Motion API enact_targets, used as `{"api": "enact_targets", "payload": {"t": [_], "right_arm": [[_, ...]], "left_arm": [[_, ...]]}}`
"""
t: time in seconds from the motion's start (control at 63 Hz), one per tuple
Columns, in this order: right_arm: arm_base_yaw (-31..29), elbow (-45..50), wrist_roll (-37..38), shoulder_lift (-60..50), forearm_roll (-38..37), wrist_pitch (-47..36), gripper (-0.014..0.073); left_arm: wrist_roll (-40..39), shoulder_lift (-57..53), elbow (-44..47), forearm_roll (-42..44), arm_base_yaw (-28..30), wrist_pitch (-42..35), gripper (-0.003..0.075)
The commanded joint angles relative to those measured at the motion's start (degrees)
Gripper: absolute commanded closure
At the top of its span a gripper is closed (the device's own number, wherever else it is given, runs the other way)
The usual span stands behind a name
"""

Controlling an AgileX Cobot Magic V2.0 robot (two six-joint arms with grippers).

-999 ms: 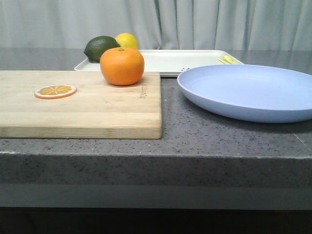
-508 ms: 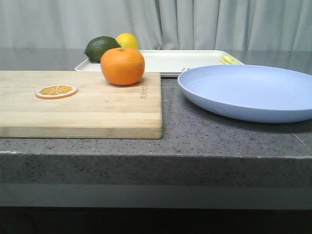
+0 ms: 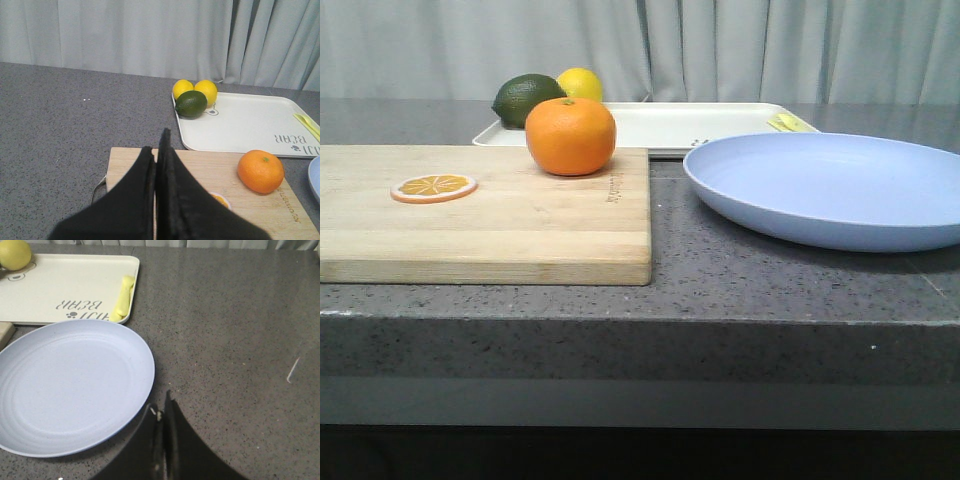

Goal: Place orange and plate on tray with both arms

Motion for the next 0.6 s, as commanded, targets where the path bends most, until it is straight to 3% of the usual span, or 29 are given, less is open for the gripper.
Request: {"api": "enact_targets", "payload": {"t": [0.0, 0.159, 0.254, 0.381, 0.492, 0.587], "right_arm": [[-0.3, -1.9, 0.0, 1.7, -0.6, -2.9, 0.0659], [-0.3, -1.9, -1.1, 3.5, -0.6, -0.9, 0.0650], [-0.2, -1.9, -3.6, 4.2, -0.6, -0.1, 0.0559], [-0.2, -1.9, -5.5, 4.8, -0.6, 0.5, 0.0290], [-0.2, -1.8, -5.5, 4.8, -0.6, 0.7, 0.0056], [-0.2, -1.8, -5.5, 4.8, -0.6, 1.3, -0.0027]], "left_arm": [[0.0, 1.2, -1.8, -0.8, 0.2, -3.7, 0.0740], [0.0, 2.2, -1.3, 0.4, 0.2, -3.3, 0.0739], [0.0, 2.9, -1.2, 0.4, 0.2, -2.7, 0.0710], [0.0, 4.6, -1.2, 1.3, 0.2, -2.9, 0.0533], [0.0, 6.3, -1.2, 2.1, 0.2, -3.1, 0.0275], [0.5, 8.0, -1.2, 2.1, 0.2, -3.1, 0.0127]]}}
